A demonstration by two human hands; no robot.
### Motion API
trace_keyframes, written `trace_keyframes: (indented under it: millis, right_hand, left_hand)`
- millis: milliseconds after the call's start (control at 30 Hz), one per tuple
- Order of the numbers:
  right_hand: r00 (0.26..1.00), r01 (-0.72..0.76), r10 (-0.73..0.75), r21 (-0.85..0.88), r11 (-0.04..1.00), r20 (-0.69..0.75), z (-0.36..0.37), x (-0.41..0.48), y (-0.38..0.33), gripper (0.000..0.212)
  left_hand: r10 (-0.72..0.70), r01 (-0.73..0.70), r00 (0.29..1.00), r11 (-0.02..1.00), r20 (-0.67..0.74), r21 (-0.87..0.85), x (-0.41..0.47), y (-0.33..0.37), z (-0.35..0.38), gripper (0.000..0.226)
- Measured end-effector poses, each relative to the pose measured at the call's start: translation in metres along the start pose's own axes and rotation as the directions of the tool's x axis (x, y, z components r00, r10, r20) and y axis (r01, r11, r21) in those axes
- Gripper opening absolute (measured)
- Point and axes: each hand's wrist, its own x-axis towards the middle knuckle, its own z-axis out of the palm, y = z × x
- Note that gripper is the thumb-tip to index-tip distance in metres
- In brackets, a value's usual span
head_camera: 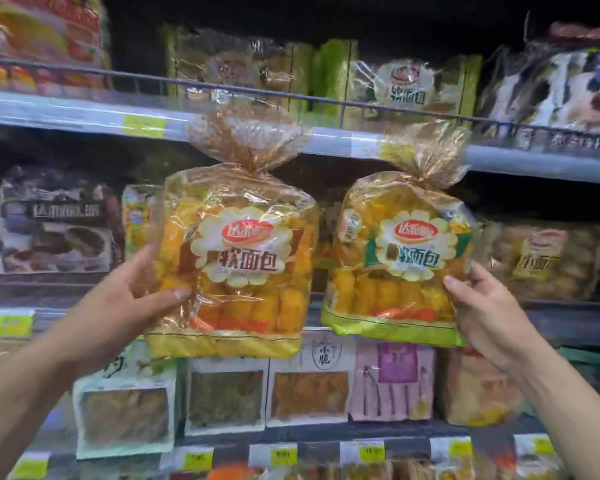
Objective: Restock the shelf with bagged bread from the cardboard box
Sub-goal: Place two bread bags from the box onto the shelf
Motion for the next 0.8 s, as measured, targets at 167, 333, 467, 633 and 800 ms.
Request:
trace_keyframes:
  millis: [167, 333, 467, 633, 800]
  right_hand:
    - [0.99, -0.127, 0.129, -0.049, 0.991, 0.051, 0.0, 0.016, -0.003, 0.04]
    - [0.963, -0.251, 0.26, -0.111, 0.962, 0.074, 0.012, 0.045, -0.016, 0.026]
    - [0.938, -0.329, 0.343, -0.183, 0.926, 0.048, 0.014, 0.064, -0.008, 0.009]
    - [0.933, -0.354, 0.36, -0.13, 0.926, 0.023, 0.009, 0.108, 0.003, 0.015]
    - [0.935, -0.351, 0.353, -0.14, 0.926, -0.01, 0.014, 0.154, 0.011, 0.007]
  left_hand:
    - [-0.01, 0.01, 1.0, 1.0, 0.005, -0.027, -0.005, -0.004, 0.001, 0.105]
    - [-0.058, 0.061, 0.998, 0.993, 0.03, -0.105, -0.003, -0.01, -0.005, 0.087]
    - [-0.113, 0.117, 0.993, 0.981, 0.035, -0.154, -0.003, -0.018, -0.014, 0.067]
    - [-0.135, 0.133, 0.991, 0.977, 0.0, -0.164, 0.004, -0.025, -0.014, 0.056]
    - [-0.183, 0.17, 0.982, 0.964, -0.047, -0.205, 0.015, -0.033, -0.019, 0.076]
